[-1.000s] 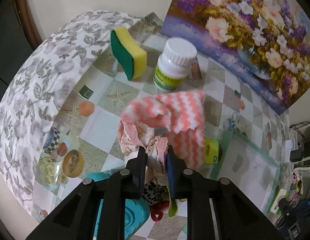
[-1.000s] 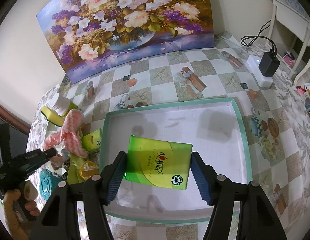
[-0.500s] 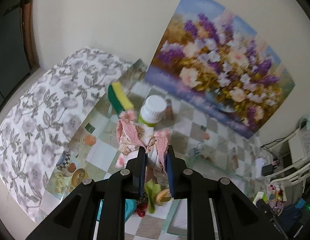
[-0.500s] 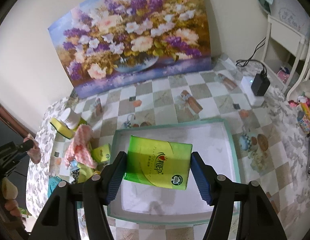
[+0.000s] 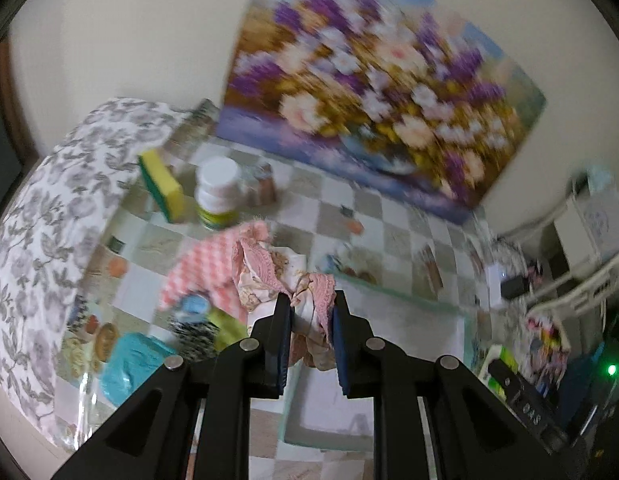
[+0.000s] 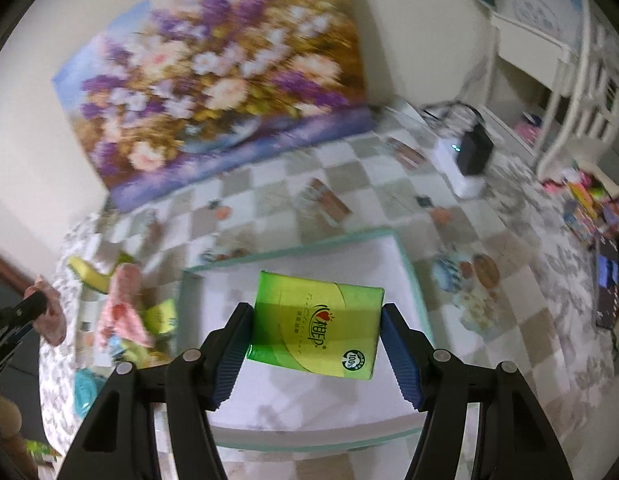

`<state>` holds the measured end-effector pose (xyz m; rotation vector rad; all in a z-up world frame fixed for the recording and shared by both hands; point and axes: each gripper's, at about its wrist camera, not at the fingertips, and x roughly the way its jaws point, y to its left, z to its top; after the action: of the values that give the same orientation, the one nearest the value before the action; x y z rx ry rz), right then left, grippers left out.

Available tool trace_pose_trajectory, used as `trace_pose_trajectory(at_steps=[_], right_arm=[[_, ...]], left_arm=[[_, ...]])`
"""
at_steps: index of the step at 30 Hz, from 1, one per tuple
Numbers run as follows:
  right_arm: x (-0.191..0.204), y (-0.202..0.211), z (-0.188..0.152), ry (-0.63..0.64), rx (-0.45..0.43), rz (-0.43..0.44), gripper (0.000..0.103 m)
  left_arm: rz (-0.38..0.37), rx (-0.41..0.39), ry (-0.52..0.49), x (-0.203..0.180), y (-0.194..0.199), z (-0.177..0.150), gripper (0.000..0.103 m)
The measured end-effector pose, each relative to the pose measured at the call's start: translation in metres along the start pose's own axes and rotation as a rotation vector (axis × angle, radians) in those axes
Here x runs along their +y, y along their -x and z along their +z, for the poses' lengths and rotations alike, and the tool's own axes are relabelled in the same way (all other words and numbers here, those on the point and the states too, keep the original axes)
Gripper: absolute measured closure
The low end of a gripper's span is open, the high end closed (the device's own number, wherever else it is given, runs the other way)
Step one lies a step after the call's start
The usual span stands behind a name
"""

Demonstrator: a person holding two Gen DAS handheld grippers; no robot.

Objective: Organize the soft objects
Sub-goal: 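Carry the pink floral cloth with the left tool into the tray and release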

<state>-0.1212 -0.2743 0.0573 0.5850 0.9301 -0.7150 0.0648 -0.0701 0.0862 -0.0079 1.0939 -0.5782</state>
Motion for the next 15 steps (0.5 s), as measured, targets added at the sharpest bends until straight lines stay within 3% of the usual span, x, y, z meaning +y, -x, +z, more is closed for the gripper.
trace_pose_trajectory(at_steps=[6, 15], right_arm=[[-0.029, -0.018, -0.002, -0.062, 0.046, -0.086, 0.036], [-0.042, -0.035, -0.006, -0.09, 0.097, -0.106, 0.035]], left_arm=[[-0.02, 0.118, -0.116, -0.055, -0.04, -0.032, 0.084], [0.02, 0.238, -0.277, -0.11, -0.082, -0.073, 0.083]])
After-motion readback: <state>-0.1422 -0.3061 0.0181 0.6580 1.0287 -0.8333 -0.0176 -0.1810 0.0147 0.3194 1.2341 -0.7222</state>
